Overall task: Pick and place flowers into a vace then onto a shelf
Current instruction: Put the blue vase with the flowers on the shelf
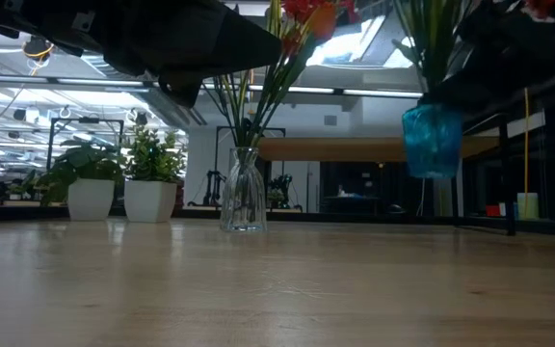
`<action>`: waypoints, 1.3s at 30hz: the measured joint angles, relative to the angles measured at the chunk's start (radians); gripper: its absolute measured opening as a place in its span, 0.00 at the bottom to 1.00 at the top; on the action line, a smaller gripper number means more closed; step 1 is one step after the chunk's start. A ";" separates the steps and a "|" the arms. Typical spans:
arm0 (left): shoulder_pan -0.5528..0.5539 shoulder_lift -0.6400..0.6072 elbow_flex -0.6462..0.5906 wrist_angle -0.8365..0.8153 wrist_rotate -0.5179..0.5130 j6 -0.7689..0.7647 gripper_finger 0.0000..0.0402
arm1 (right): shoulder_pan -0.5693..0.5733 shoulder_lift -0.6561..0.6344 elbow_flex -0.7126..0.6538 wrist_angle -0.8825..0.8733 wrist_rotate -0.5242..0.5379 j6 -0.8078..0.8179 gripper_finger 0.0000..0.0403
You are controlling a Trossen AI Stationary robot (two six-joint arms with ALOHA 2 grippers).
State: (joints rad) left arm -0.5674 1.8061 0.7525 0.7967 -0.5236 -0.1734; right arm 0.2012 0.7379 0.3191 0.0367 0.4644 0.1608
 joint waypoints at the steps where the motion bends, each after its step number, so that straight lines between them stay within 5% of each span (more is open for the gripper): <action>1: 0.000 0.000 0.000 0.000 0.000 0.000 0.01 | 0.000 -0.021 0.000 -0.012 0.000 0.000 0.36; 8: 0.000 0.000 0.000 0.000 -0.005 0.000 0.01 | 0.000 -0.125 0.075 -0.165 0.029 -0.005 0.36; 23: 0.000 0.000 0.000 0.000 -0.006 -0.026 0.01 | -0.130 -0.112 0.458 -0.497 0.129 -0.091 0.36; 29: 0.000 0.000 0.000 0.000 -0.006 -0.026 0.01 | -0.236 -0.100 0.487 -0.524 0.113 -0.147 0.36; 39: 0.000 0.000 0.000 0.000 -0.010 -0.024 0.01 | -0.431 -0.097 0.489 -0.529 -0.072 -0.209 0.36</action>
State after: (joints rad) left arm -0.5674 1.8061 0.7525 0.7969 -0.5335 -0.1978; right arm -0.2294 0.6407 0.8085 -0.4919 0.3926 -0.0478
